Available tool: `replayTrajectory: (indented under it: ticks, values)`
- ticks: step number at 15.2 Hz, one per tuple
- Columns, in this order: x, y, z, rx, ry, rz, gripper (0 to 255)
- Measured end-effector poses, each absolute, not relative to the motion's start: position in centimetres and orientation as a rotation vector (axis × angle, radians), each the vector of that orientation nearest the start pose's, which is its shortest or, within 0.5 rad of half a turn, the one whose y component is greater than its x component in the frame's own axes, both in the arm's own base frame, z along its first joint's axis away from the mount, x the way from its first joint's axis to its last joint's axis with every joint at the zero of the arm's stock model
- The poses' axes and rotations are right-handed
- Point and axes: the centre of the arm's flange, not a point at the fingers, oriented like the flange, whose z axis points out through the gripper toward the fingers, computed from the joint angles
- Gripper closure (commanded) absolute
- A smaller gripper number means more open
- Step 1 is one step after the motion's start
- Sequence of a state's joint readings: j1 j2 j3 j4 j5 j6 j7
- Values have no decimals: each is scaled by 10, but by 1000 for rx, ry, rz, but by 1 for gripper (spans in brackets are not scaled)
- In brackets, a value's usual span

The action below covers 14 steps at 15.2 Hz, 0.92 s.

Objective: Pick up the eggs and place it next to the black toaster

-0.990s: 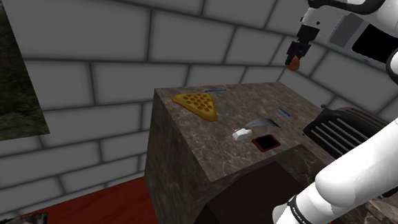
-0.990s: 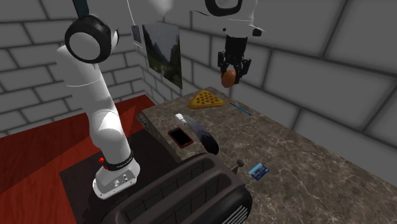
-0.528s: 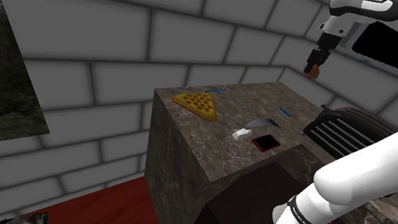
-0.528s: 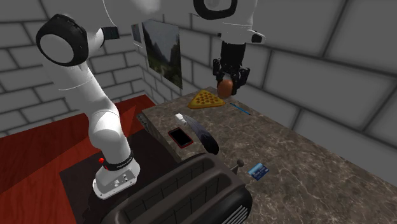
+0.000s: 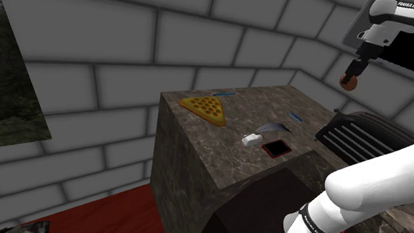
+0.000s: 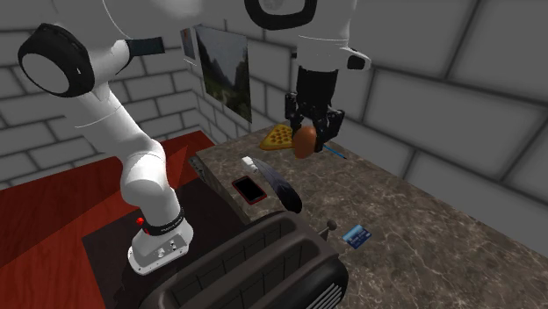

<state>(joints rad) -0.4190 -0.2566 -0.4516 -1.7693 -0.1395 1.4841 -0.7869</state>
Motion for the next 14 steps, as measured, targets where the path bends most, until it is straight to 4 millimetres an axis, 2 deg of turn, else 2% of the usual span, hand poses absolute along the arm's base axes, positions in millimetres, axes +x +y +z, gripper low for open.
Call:
replayTrajectory:
  ticks: [5, 14]
  values:
    - [208, -422, 637, -3118, 119, 89, 255]
    - [110, -478, 639, -3118, 121, 88, 255]
